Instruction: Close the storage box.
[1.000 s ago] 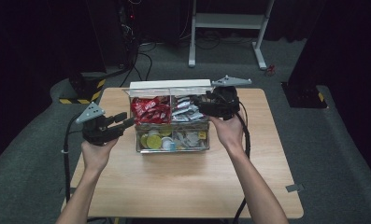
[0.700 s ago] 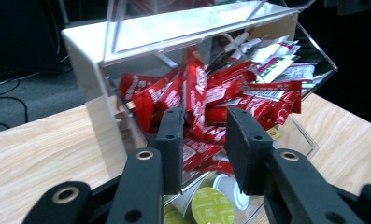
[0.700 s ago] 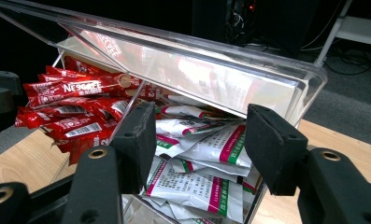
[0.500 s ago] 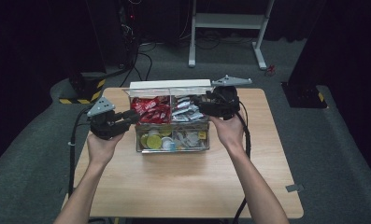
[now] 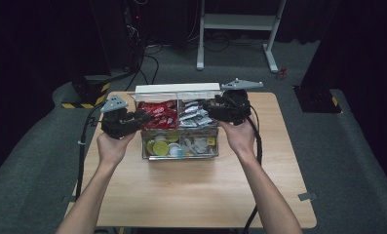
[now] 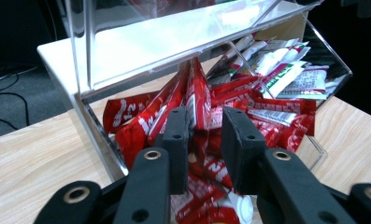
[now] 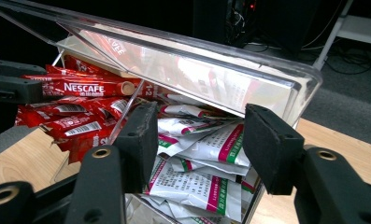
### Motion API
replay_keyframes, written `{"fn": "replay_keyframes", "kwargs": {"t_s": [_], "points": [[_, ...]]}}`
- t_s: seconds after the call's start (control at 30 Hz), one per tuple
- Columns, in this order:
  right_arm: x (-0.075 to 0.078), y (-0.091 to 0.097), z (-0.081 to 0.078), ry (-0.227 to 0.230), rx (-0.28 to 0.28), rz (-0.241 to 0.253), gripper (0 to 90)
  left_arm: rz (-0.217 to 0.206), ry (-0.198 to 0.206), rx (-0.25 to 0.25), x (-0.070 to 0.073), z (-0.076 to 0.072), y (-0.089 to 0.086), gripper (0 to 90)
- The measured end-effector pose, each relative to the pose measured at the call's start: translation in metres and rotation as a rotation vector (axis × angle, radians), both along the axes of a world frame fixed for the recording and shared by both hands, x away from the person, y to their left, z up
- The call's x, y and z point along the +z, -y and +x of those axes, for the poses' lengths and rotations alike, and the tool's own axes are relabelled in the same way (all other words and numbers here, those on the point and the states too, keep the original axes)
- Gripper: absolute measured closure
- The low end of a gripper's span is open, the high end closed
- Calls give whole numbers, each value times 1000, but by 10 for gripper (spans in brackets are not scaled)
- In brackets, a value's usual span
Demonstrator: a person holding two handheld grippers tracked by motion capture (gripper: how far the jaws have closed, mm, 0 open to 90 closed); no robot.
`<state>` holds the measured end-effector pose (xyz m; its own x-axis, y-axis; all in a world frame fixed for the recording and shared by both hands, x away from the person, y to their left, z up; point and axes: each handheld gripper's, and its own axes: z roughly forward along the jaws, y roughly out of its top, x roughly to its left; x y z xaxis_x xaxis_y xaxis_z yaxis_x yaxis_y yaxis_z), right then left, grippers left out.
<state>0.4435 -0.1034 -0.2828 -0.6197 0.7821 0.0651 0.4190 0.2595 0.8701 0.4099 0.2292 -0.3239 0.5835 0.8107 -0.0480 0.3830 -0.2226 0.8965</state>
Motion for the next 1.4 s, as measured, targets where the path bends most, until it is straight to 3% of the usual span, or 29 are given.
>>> {"fn": "replay_keyframes", "kwargs": {"t_s": [0.43,0.7,0.97,1.17,1.37,1.4], "points": [[0,-1,-1,4,-8,-9,472,17,-12,8,2,12,15,732],[0,-1,-1,4,-10,-9,472,-6,-40,-6,0,20,16,771],[0,-1,-1,4,-9,-8,471,-11,-44,-20,0,20,16,825],[0,-1,-1,6,-9,-10,472,1,-13,-23,2,12,17,841],[-1,-1,-1,11,-8,-8,471,-18,1,-35,4,5,13,850],[-1,-1,-1,11,-8,-8,471,-36,6,-34,4,2,11,851]]}}
